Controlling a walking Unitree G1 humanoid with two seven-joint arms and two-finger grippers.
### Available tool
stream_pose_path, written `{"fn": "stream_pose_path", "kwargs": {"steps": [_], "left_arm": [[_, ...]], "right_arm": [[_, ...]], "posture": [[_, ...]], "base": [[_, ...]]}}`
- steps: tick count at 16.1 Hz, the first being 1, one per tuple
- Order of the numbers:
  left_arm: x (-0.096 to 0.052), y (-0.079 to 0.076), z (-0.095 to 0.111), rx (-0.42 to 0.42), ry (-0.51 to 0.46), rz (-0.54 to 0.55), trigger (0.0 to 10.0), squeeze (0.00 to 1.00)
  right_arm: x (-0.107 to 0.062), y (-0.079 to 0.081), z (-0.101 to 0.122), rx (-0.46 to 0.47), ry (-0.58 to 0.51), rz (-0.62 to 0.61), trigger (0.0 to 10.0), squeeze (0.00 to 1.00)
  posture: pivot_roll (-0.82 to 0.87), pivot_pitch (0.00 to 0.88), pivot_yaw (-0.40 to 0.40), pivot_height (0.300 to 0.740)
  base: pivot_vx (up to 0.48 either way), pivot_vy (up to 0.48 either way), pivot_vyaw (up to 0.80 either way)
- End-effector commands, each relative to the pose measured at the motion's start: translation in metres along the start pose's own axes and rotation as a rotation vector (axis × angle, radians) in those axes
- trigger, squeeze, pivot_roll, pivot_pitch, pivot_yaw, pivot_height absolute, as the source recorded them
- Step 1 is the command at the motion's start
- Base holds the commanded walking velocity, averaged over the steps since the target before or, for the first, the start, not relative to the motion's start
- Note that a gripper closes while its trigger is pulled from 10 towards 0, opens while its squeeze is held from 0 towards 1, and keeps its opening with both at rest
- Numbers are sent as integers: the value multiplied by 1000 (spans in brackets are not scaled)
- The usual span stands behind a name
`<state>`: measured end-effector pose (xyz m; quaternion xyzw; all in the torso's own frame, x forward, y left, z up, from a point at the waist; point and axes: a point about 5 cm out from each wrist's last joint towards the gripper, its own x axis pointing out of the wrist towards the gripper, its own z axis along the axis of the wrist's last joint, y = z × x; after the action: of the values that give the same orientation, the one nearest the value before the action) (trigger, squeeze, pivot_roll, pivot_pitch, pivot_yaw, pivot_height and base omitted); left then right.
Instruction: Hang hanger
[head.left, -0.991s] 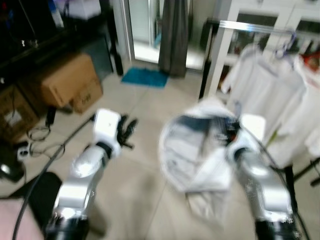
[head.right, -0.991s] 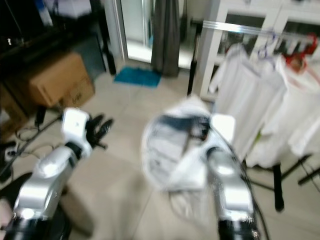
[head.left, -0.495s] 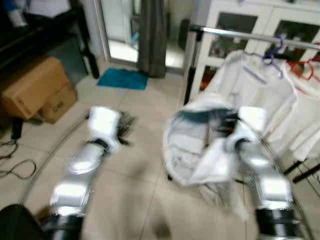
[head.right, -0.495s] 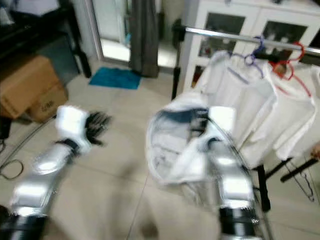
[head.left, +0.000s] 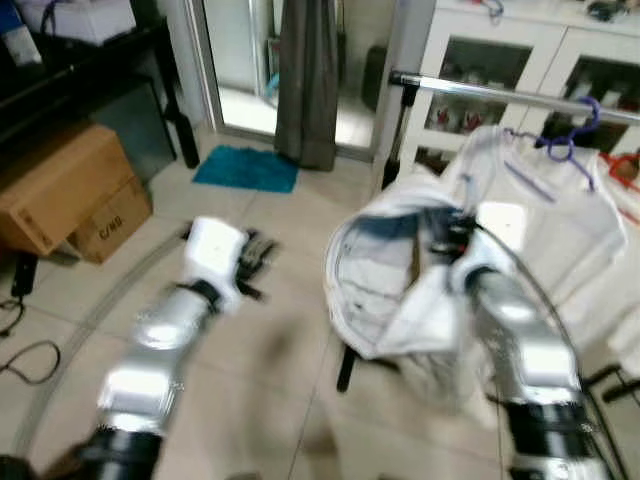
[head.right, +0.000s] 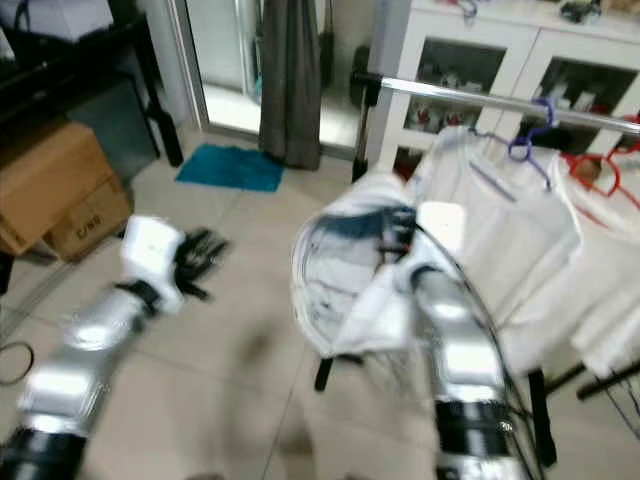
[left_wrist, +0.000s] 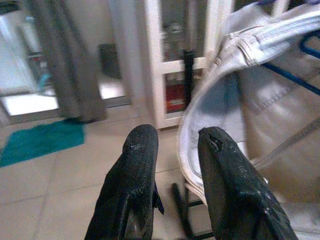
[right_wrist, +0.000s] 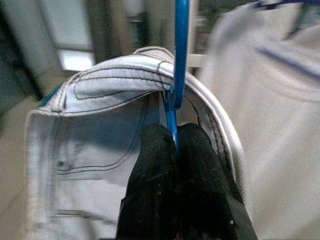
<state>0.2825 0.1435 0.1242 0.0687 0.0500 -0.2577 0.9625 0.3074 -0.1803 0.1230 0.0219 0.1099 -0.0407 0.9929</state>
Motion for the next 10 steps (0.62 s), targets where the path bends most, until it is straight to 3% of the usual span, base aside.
{"fn": "stream_pose_path", "kwargs": {"steps": [1, 4, 10], "left_arm": [[-1, 8, 5, 20, -10, 18, 10000, 0], [1, 8, 6, 21, -9, 0, 10000, 0], [4, 3, 5, 26, -1, -38, 10000, 0]], "right_arm": [[1, 5, 20, 11, -91, 19, 10000, 0], [0, 2, 22, 13, -96, 4, 10000, 0], [-1, -1, 25, 13, -110, 3, 10000, 0]], "posture": [[81, 0, -22, 740], [72, 0, -12, 740], [67, 0, -15, 740]], "base": [[450, 0, -800], [444, 0, -800], [442, 0, 0]]}}
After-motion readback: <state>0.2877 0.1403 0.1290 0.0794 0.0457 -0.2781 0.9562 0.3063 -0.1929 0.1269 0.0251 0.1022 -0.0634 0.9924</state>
